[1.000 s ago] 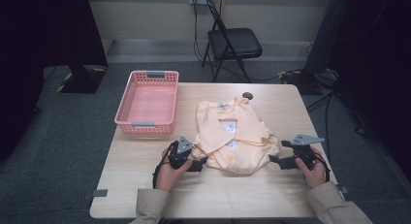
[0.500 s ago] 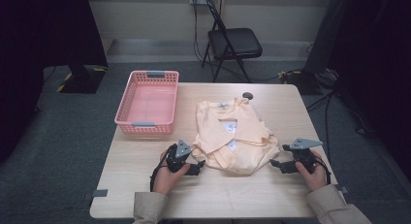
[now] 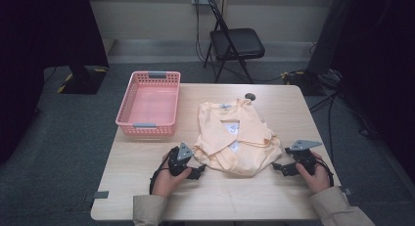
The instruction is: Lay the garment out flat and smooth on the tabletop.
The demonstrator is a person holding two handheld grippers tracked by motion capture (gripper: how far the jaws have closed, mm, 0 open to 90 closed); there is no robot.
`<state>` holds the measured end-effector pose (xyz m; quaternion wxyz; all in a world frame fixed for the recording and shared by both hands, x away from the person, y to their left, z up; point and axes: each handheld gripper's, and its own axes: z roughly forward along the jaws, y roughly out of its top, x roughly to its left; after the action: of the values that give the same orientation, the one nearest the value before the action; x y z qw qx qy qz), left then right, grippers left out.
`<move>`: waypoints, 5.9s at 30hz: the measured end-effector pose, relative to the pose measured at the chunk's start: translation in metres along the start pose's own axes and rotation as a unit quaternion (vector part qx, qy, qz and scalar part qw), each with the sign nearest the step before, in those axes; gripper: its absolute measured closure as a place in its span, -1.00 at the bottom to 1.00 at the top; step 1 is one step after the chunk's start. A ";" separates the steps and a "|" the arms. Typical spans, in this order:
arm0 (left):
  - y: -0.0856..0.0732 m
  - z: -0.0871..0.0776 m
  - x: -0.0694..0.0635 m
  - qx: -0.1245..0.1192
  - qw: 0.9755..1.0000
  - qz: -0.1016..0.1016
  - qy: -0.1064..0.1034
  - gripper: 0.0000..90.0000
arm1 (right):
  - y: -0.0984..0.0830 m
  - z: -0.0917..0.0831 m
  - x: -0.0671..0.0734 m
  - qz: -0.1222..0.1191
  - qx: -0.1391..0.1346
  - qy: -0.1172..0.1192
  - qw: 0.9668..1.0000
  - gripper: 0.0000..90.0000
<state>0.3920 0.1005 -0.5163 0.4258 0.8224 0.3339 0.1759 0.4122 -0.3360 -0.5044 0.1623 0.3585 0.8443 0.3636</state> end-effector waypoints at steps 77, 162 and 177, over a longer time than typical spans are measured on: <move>0.000 0.000 0.000 0.000 1.000 0.000 0.000 -0.67 | 0.114 0.039 0.005 0.012 -0.061 0.021 0.998 0.98; 0.000 0.001 0.000 0.000 1.000 -0.001 0.001 -0.68 | 0.004 0.000 -0.029 0.072 -0.045 0.007 0.996 -0.69; 0.000 0.001 0.000 -0.001 1.000 -0.001 0.001 -0.68 | -0.002 -0.002 -0.010 0.008 -0.002 -0.006 1.000 -0.78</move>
<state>0.3924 0.1000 -0.5164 0.4262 0.8217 0.3349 0.1760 0.4172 -0.3448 -0.5042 0.1649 0.3673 0.8396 0.3646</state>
